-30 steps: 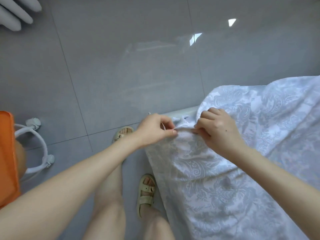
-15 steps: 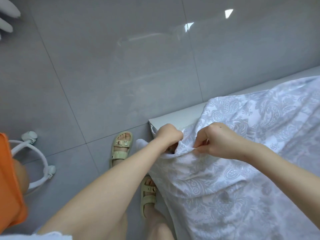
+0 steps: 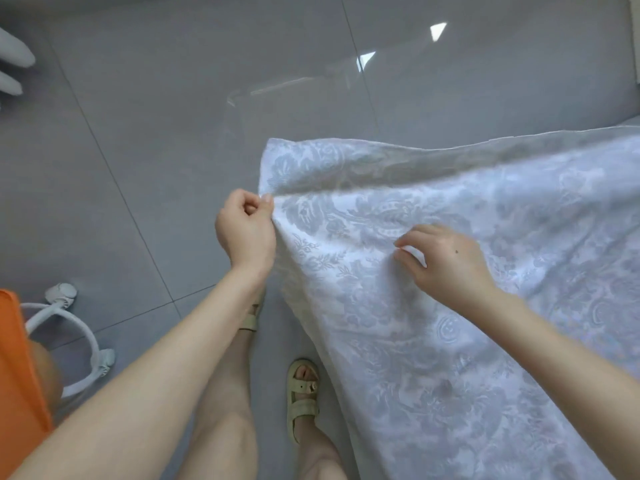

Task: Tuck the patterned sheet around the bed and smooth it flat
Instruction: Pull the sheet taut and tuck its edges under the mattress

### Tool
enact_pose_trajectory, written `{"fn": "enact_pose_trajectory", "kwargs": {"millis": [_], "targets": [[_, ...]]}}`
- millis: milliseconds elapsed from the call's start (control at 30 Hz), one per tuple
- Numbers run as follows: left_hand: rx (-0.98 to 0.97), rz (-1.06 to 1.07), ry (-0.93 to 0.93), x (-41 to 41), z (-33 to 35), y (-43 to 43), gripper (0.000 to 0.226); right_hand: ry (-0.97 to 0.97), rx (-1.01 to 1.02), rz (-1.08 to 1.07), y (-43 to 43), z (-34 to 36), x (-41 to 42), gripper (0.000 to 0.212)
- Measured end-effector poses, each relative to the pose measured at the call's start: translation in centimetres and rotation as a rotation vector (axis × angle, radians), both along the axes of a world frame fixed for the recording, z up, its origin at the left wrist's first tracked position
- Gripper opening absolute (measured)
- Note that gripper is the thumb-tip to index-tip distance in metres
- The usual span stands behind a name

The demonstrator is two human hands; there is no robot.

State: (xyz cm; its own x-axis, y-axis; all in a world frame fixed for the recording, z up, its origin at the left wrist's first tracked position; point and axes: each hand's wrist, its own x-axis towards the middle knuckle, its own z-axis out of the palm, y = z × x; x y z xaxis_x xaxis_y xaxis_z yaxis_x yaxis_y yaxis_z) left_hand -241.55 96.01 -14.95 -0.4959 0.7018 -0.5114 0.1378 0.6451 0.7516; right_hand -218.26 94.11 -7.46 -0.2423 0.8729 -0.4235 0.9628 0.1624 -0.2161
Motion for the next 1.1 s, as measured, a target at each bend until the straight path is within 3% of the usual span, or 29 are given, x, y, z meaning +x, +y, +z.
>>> {"fn": "enact_pose_trajectory", "kwargs": {"millis": [167, 333, 400, 467, 533, 667, 767, 800, 867, 900, 1033, 1100], "targets": [[-0.065, 0.196, 0.077, 0.6, -2.8, 3.1, 0.037, -0.028, 0.168, -0.107, -0.7, -0.2, 1.9, 0.011], [-0.371, 0.296, -0.041, -1.1, -8.8, 1.3, 0.014, -0.032, 0.195, -0.128, -1.6, -1.6, 3.2, 0.017], [-0.45, 0.137, -0.156, -1.2, -8.8, 1.5, 0.021, -0.018, 0.19, -0.14, -2.1, -2.1, 3.2, 0.018], [-0.491, -0.088, -0.087, -0.2, -6.4, 1.5, 0.044, -0.01, 0.21, -0.155, -2.8, -2.5, 3.0, 0.018], [-0.572, -0.252, -0.147, 1.1, -3.5, 0.7, 0.058, 0.004, 0.244, -0.157, -3.6, -2.6, 2.9, 0.017], [-0.761, -0.646, -0.278, 4.5, 0.2, -2.3, 0.061, 0.031, 0.308, -0.132, -5.4, -2.0, 3.3, 0.019], [-0.756, -0.663, -0.299, 5.7, 0.3, -4.6, 0.078, 0.039, 0.355, -0.116, -7.6, -1.3, 3.7, 0.019], [-0.764, -0.62, -0.329, 6.1, 0.5, -5.1, 0.069, 0.045, 0.363, -0.11, -8.4, -1.2, 3.8, 0.019], [-0.704, -0.555, -0.306, 6.6, 0.5, -6.2, 0.022, 0.066, 0.362, -0.103, -10.1, -1.2, 4.0, 0.019], [-0.646, -0.527, -0.247, 6.9, 0.6, -6.5, 0.016, 0.076, 0.361, -0.101, -10.9, -1.2, 4.3, 0.019], [-0.365, -0.475, 0.107, 6.7, 0.3, -5.7, 0.03, 0.087, 0.353, -0.063, -14.9, -1.1, 5.5, 0.019], [-0.227, -0.355, 0.164, 4.9, 0.6, -3.9, 0.032, 0.092, 0.343, -0.029, -16.7, -1.0, 6.2, 0.019]]}}
